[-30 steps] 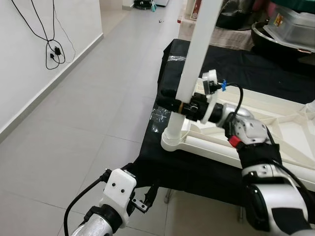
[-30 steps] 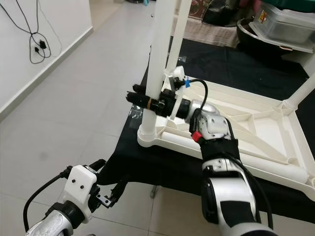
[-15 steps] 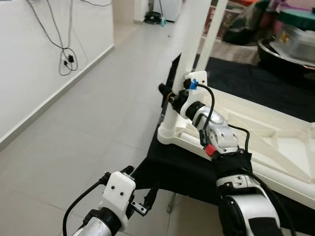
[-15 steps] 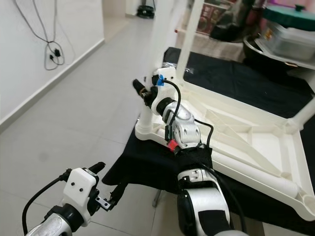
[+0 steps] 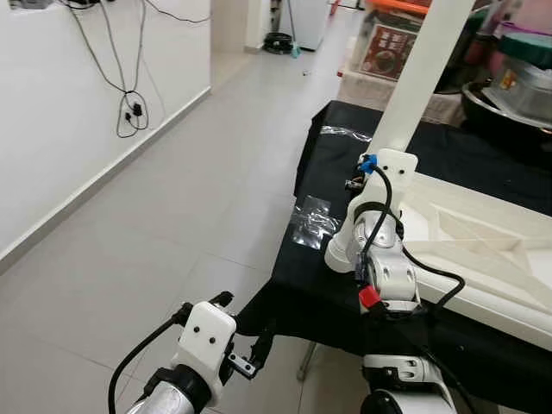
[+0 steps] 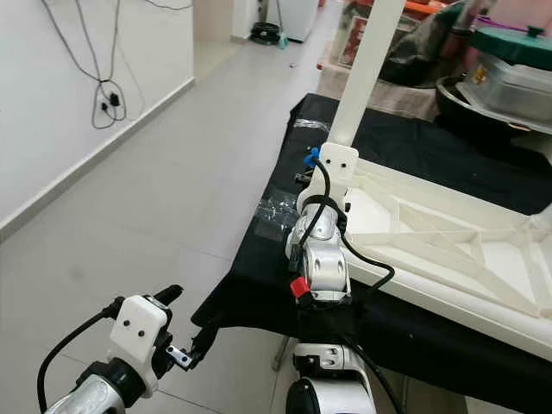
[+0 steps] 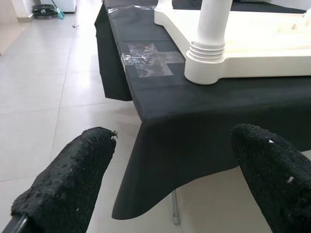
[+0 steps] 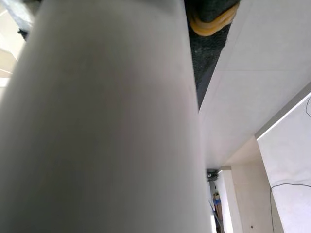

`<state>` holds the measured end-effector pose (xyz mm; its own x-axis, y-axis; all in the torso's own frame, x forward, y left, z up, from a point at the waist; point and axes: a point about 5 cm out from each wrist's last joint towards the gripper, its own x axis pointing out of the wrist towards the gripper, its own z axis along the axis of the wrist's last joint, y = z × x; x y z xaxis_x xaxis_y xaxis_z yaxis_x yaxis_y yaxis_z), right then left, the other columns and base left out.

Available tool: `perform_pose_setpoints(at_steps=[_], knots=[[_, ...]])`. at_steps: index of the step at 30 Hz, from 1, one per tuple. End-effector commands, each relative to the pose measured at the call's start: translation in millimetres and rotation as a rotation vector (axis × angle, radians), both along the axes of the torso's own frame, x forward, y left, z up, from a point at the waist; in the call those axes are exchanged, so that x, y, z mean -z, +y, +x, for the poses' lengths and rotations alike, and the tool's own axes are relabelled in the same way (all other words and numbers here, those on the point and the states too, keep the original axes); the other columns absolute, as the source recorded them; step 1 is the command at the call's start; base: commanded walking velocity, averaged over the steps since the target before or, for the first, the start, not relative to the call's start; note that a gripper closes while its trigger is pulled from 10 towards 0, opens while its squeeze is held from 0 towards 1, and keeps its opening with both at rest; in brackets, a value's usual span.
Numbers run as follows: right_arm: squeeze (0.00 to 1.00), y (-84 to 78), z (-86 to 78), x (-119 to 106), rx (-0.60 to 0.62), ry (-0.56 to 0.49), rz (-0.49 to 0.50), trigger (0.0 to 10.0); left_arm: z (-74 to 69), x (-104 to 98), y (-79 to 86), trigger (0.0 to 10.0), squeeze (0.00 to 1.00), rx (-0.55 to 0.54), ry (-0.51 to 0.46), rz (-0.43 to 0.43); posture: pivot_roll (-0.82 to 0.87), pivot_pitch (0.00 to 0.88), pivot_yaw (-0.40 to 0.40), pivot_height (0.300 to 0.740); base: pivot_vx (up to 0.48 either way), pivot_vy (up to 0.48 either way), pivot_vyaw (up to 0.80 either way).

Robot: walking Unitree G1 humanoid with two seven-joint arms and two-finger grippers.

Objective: Building children table

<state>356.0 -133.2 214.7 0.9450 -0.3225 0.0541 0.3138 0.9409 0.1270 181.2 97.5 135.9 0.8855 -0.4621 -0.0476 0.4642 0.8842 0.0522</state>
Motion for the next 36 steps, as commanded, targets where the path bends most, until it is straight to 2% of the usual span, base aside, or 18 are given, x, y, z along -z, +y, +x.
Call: perform_pose_setpoints(at_steps=[1, 3, 4, 5, 6, 10, 12, 13, 14, 15, 17, 19, 22, 25, 30, 31, 32, 36], knots=[[1.0, 20.4, -5.3, 10.8, -0.059, 0.02, 0.069, 10.0, -1.0, 2.1, -1.1, 10.0, 0.0, 0.001, 0.004, 0.001, 0.14, 0.055, -0.125, 0.74, 0.0, 0.0, 0.0], [1.0, 21.0, -5.0, 5.3, -0.086, -0.018, 0.058, 10.0, -1.1, 2.0, -1.1, 10.0, 0.0, 0.002, 0.005, 0.001, 0.14, 0.058, -0.125, 0.74, 0.0, 0.0, 0.0], [0.67, 16.2, -1.5, -2.1, -0.112, -0.061, 0.043, 10.0, -1.1, 2.1, -1.1, 10.0, 0.0, 0.003, 0.007, 0.0, 0.13, 0.061, -0.121, 0.74, 0.0, 0.0, 0.0], [0.67, 16.2, -1.5, -2.1, -0.112, -0.061, 0.043, 10.0, -1.1, 2.1, -1.1, 10.0, 0.0, 0.003, 0.007, 0.0, 0.13, 0.061, -0.121, 0.74, 0.0, 0.0, 0.0], [0.0, 12.8, 4.6, -9.7, -0.194, -0.11, 0.051, 10.0, -0.9, 2.1, -1.1, 10.0, 0.0, 0.005, 0.007, 0.001, 0.13, 0.059, -0.122, 0.74, 0.0, 0.0, 0.0], [0.0, 11.9, 12.2, -18.3, -0.384, -0.173, 0.097, 10.0, -0.5, 2.3, -0.9, 10.0, 0.0, 0.005, 0.008, 0.001, 0.13, 0.061, -0.116, 0.74, 0.0, 0.0, 0.0], [0.0, 9.5, 14.0, -19.1, -0.759, -0.185, 0.16, 10.0, 0.1, 2.4, -0.6, 10.0, 0.0, 0.007, 0.009, 0.001, 0.14, 0.069, -0.112, 0.74, 0.0, 0.0, 0.0], [0.0, 9.5, 14.0, -19.1, -0.759, -0.185, 0.16, 10.0, 0.1, 2.4, -0.6, 10.0, 0.0, 0.007, 0.009, 0.001, 0.14, 0.069, -0.112, 0.74, 0.0, 0.0, 0.0], [0.0, 5.9, 13.6, -18.8, -0.861, -0.178, 0.155, 10.0, 0.3, 2.4, -0.5, 10.0, 0.0, 0.008, 0.01, 0.001, 0.14, 0.069, -0.112, 0.74, 0.0, 0.0, 0.0], [0.0, 1.6, 13.1, -16.6, -0.965, -0.152, 0.116, 10.0, 0.4, 2.3, -0.3, 10.0, 0.0, 0.008, 0.01, 0.002, 0.14, 0.074, -0.111, 0.74, 0.0, 0.0, 0.0], [0.0, -0.9, 12.8, -15.0, -1.017, -0.131, 0.086, 10.0, 0.5, 2.3, -0.1, 10.0, 0.0, 0.008, 0.01, 0.003, 0.14, 0.074, -0.111, 0.74, 0.0, 0.0, 0.0], [0.0, -2.6, 6.1, -6.5, -1.225, -0.063, -0.044, 10.0, 0.9, 1.9, -0.1, 10.0, 0.0, 0.007, 0.008, 0.004, 0.14, 0.085, -0.114, 0.74, 0.0, 0.0, 0.0], [0.0, -2.9, 2.8, -2.6, -1.305, -0.037, -0.086, 10.0, 1.1, 1.6, -0.2, 10.0, 0.0, 0.006, 0.007, 0.004, 0.14, 0.085, -0.115, 0.74, 0.0, 0.0, 0.0], [0.0, 2.0, -1.8, 0.2, -1.499, -0.005, -0.09, 10.0, 1.0, 0.8, 0.2, 10.0, 0.0, -0.002, 0.006, 0.004, 0.15, 0.089, -0.121, 0.74, 0.0, 0.0, 0.0], [0.0, 9.9, 3.7, -3.1, -1.514, -0.015, -0.101, 10.0, 0.3, 0.2, 0.4, 10.0, 0.0, -0.006, 0.005, 0.004, 0.15, 0.091, -0.119, 0.74, 0.0, 0.0, 0.0], [0.0, 12.8, 5.1, -4.2, -1.524, -0.027, -0.102, 8.6, 0.1, 0.2, 0.4, 10.0, 0.0, -0.007, 0.005, 0.004, 0.15, 0.093, -0.12, 0.74, 0.0, 0.0, 0.0], [0.0, 15.6, 7.1, -5.2, -1.511, -0.038, -0.102, 0.0, 0.0, 0.3, 0.3, 10.0, 0.0, -0.007, 0.006, 0.004, 0.15, 0.093, -0.12, 0.74, 0.0, 0.0, 0.0], [0.0, 18.2, 12.5, -6.0, -1.414, -0.064, -0.062, 0.0, 0.6, -0.2, 0.2, 10.0, 0.0, -0.007, 0.006, 0.002, 0.14, 0.101, -0.125, 0.74, 0.0, 0.0, 0.0]])
